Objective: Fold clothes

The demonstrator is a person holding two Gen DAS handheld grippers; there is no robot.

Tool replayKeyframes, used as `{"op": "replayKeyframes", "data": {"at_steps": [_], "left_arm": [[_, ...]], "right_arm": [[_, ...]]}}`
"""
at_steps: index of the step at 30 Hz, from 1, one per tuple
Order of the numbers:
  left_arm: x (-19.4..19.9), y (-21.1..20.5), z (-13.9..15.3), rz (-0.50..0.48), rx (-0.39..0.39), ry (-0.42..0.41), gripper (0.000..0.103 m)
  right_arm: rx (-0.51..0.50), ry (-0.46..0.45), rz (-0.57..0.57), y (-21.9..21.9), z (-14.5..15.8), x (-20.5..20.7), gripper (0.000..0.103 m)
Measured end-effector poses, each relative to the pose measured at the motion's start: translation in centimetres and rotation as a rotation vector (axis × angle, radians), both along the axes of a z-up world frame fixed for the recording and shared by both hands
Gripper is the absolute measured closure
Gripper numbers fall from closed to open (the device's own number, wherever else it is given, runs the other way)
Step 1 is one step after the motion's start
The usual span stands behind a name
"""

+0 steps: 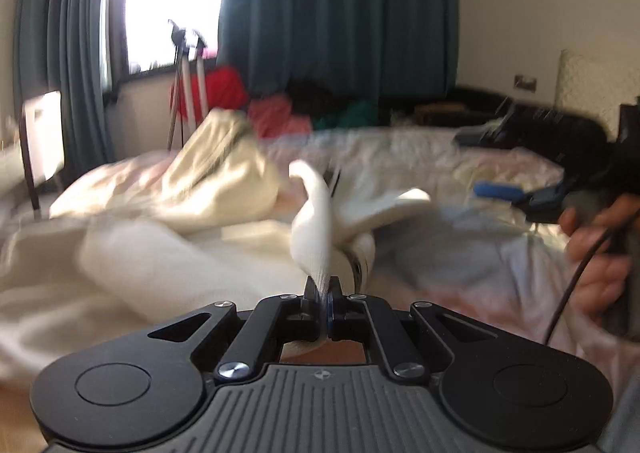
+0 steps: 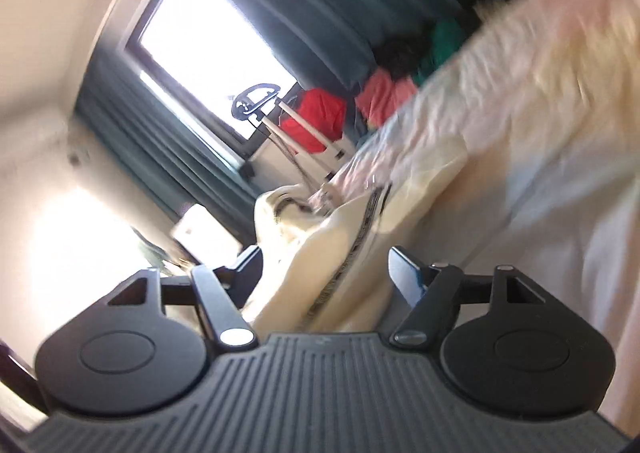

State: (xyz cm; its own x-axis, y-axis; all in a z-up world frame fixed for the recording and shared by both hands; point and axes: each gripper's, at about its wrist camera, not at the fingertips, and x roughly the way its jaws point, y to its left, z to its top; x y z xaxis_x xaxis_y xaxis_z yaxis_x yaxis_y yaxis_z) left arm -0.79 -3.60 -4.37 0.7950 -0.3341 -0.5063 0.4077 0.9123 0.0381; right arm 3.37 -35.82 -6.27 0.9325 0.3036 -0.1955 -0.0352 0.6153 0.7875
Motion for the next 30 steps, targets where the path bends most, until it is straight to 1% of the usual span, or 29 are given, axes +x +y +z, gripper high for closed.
{"op": "replayKeyframes", "data": {"at_steps": [1,2,4,6,8,10,12,14,15,16,19,23,25,27,30], "left_arm": [[0.1,0.3,0.0,0.010,-0.023,0.007,0.099],[0.2,0.6,-0.1,0.020,-0.047,0.015,0.099],[0.9,1.2,0.0,0.034,-0.112,0.050,0.099],[0.9,1.6,-0.3,0.048,-0.182,0.078,0.099],[1.2,1.9,-0.8,0.059,-0.225,0.109,0.099],[1.5,2.3,-1.3,0.066,-0.259,0.136,0.099],[1.8,2.4,-1.5,0.041,-0.245,0.122,0.099],[2.0,2.6,-1.8,0.015,-0.232,0.108,0.099],[2.1,2.9,-1.9,0.002,-0.240,0.101,0.098],[2.4,3.3,-2.0,-0.001,-0.258,0.103,0.098],[3.7,4.7,-2.6,-0.004,-0.314,0.116,0.098],[6.3,6.4,-4.5,0.004,-0.386,0.188,0.098],[7.3,7.0,-5.3,0.004,-0.418,0.217,0.098],[8.1,7.5,-5.8,-0.005,-0.448,0.235,0.099],[8.6,8.0,-6.4,-0.021,-0.470,0.238,0.099]], "right_arm": [[0.026,0.022,0.014,-0.3,-0.1,-0.2,0.041],[0.051,0.045,0.027,-0.5,-0.2,-0.4,0.042],[-0.031,0.072,0.036,0.1,0.4,-0.8,0.042],[-0.135,0.085,0.053,1.3,0.9,-0.9,0.042],[-0.189,0.105,0.088,2.5,1.3,0.0,0.042],[-0.230,0.138,0.115,3.9,1.7,1.6,0.041],[-0.276,0.150,0.143,5.5,2.2,3.9,0.041],[-0.319,0.155,0.172,7.0,2.8,6.4,0.038],[-0.345,0.163,0.174,7.9,3.1,8.1,0.037],[-0.371,0.172,0.176,8.8,3.3,9.8,0.036],[-0.473,0.235,0.179,11.6,3.4,15.6,0.036],[-0.616,0.334,0.192,15.3,2.9,23.1,0.038],[-0.726,0.381,0.181,17.3,2.4,26.1,0.038],[-0.859,0.451,0.176,18.8,1.2,28.7,0.039],[-1.006,0.551,0.111,19.1,-1.0,31.2,0.040]]}}
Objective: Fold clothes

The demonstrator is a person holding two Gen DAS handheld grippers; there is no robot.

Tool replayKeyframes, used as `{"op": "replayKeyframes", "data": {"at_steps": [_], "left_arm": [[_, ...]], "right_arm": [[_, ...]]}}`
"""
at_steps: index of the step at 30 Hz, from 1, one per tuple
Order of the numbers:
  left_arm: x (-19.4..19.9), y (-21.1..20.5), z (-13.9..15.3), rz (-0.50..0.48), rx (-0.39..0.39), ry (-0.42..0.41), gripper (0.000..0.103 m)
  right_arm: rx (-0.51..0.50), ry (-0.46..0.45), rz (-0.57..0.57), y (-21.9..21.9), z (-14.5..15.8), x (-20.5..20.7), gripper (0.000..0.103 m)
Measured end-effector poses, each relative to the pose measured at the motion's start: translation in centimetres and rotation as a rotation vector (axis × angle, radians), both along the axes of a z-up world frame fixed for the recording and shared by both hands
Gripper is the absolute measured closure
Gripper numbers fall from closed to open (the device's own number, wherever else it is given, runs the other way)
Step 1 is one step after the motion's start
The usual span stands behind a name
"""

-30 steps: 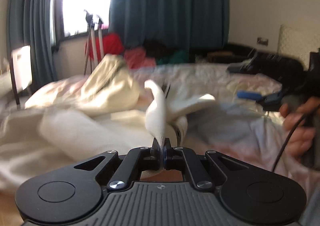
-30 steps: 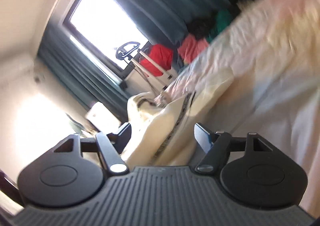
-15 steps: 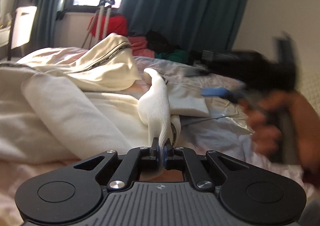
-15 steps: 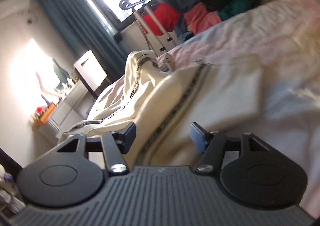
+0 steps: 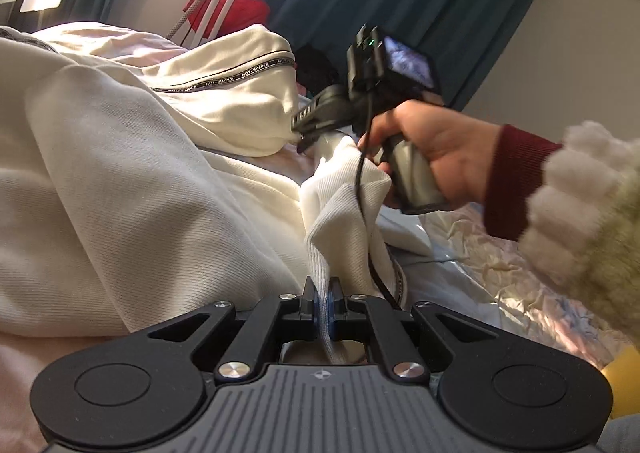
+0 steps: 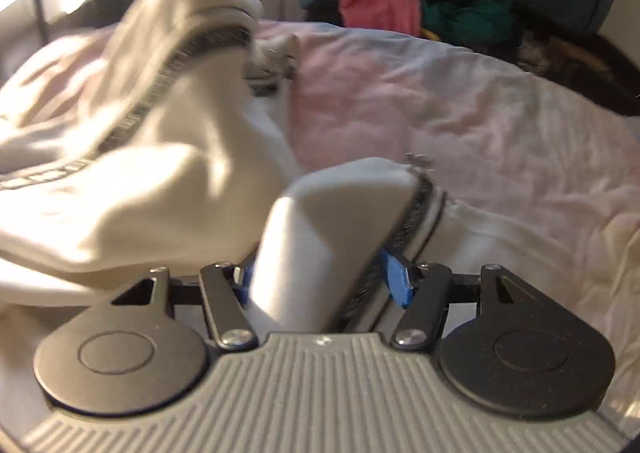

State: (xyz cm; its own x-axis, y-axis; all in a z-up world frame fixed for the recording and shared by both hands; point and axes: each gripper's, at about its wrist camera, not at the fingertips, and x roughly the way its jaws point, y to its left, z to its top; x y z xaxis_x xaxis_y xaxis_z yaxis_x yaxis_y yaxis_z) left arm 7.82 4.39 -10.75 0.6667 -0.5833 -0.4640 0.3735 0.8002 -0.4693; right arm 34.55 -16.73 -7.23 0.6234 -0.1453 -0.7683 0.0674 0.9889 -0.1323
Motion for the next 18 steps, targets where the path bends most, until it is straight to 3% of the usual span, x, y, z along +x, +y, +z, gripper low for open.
{"op": "replayKeyframes", "data": {"at_steps": [2,3,4,7,10,14,16,18], "left_arm": [[0.1,0.4,-0.1,-0.013,-0.037,-0.002,0.099],[0.0,0.6,0.2,-0.020,-0.064,-0.010,0.099],[0.0,0.9,0.4,-0.026,-0.092,-0.018,0.099],[-0.6,1.3,1.2,-0.030,-0.141,-0.077,0.099],[-1.2,1.4,1.6,-0.037,-0.179,-0.132,0.099],[-1.7,0.9,1.9,-0.041,-0.182,-0.176,0.099],[-2.2,0.3,2.2,-0.048,-0.157,-0.185,0.098],[-2.7,-0.6,2.5,-0.069,-0.125,-0.191,0.098]], "right_arm": [[-0.041,0.004,-0.048,-1.0,-0.7,0.8,0.052],[-0.012,-0.001,-0.064,-1.6,-0.5,0.8,0.073],[0.017,-0.005,-0.080,-2.3,-0.3,0.8,0.087],[0.047,-0.072,-0.115,-3.2,2.0,0.1,0.091],[0.054,-0.175,-0.115,-3.8,6.9,-1.6,0.093],[0.204,-0.470,-0.183,-8.0,14.2,-7.8,0.094],[0.321,-0.626,-0.262,-11.9,15.6,-12.5,0.097],[0.385,-0.627,-0.373,-15.9,13.7,-16.6,0.097]]}}
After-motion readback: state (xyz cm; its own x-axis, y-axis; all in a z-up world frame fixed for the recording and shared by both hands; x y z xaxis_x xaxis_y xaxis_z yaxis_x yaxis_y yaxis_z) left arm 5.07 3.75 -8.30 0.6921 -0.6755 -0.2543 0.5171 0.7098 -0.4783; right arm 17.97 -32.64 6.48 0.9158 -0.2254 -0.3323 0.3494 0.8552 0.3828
